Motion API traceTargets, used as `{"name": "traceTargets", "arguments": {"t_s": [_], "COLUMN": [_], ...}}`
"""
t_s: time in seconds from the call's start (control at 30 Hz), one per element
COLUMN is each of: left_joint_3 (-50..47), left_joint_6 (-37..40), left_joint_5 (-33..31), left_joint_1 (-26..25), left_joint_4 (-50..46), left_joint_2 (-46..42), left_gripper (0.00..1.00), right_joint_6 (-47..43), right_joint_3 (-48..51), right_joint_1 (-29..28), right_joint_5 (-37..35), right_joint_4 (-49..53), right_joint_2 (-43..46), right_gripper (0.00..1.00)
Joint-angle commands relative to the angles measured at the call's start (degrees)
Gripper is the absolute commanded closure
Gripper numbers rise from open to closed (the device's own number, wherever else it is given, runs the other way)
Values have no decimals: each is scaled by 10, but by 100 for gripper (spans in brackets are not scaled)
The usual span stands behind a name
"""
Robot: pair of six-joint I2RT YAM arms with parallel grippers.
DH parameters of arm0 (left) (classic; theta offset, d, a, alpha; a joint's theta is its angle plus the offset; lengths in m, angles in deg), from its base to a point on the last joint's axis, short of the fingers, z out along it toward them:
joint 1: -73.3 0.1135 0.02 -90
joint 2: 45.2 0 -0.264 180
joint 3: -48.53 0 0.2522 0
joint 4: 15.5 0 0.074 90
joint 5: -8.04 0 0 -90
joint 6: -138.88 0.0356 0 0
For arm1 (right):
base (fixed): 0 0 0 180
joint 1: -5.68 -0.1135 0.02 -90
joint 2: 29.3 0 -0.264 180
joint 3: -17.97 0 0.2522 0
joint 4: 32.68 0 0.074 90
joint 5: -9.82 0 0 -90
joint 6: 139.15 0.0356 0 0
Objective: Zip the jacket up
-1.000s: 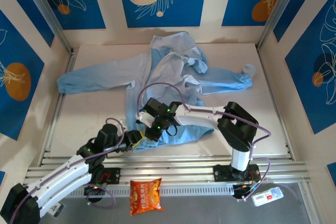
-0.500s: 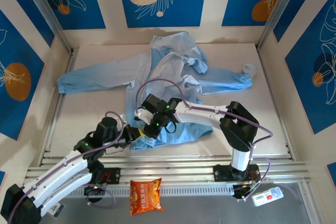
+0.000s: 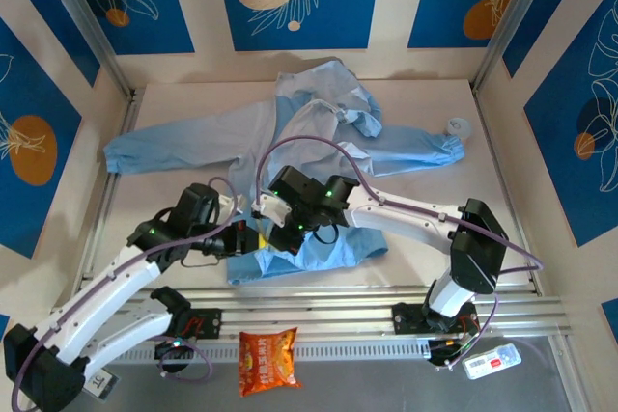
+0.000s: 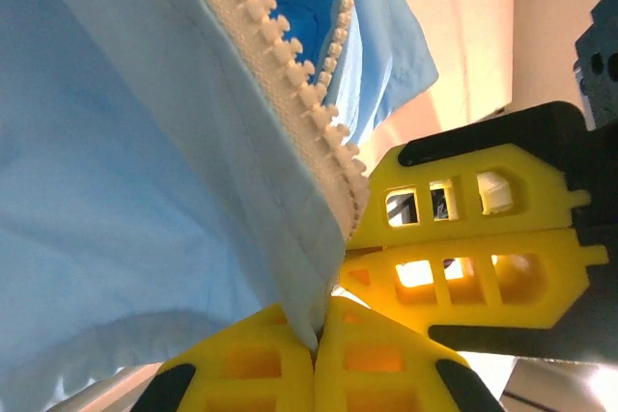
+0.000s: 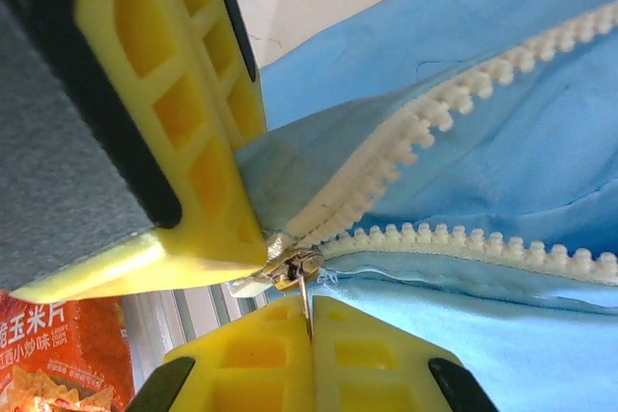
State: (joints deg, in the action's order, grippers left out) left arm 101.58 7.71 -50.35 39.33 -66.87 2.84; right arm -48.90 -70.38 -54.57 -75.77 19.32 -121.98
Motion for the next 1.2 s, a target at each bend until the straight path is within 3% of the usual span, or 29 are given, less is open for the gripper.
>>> {"name": "traceTargets", "arguments": {"t_s": [0.0,0.23,0.33,0.43,0.53,0.57,0.7,0.93,1.17], "left_joint_3": [39,79,90,92,98,97,60,-100,-183], "left_joint_6": [98,154,167,163,146,137,76,-73,-111], "left_joint_5": [84,135,114,100,60,41,-21,-111,-149], "left_joint_1": [5,15,29,49,51,51,52,51,64], "left_joint_4": [-134,-179,-195,-187,-182,-178,-143,21,212], "left_joint_2": [29,73,71,62,47,37,-22,-107,1], "left_gripper": [100,100,100,66,49,48,48,65,71], "right_joint_6": [-12,-17,-14,1,22,29,48,36,35], "right_joint_3": [-7,-13,-3,8,15,16,16,4,32], "right_joint_1": [27,33,31,33,37,40,57,85,104], "right_joint_5": [-58,-30,0,29,53,58,65,82,95], "right_joint_4": [16,-19,-44,-64,-77,-81,-90,-88,-106], "right_joint_2": [13,-3,-7,-11,-17,-20,-37,-77,-94], "right_gripper": [100,100,100,100,100,100,100,100,100]}}
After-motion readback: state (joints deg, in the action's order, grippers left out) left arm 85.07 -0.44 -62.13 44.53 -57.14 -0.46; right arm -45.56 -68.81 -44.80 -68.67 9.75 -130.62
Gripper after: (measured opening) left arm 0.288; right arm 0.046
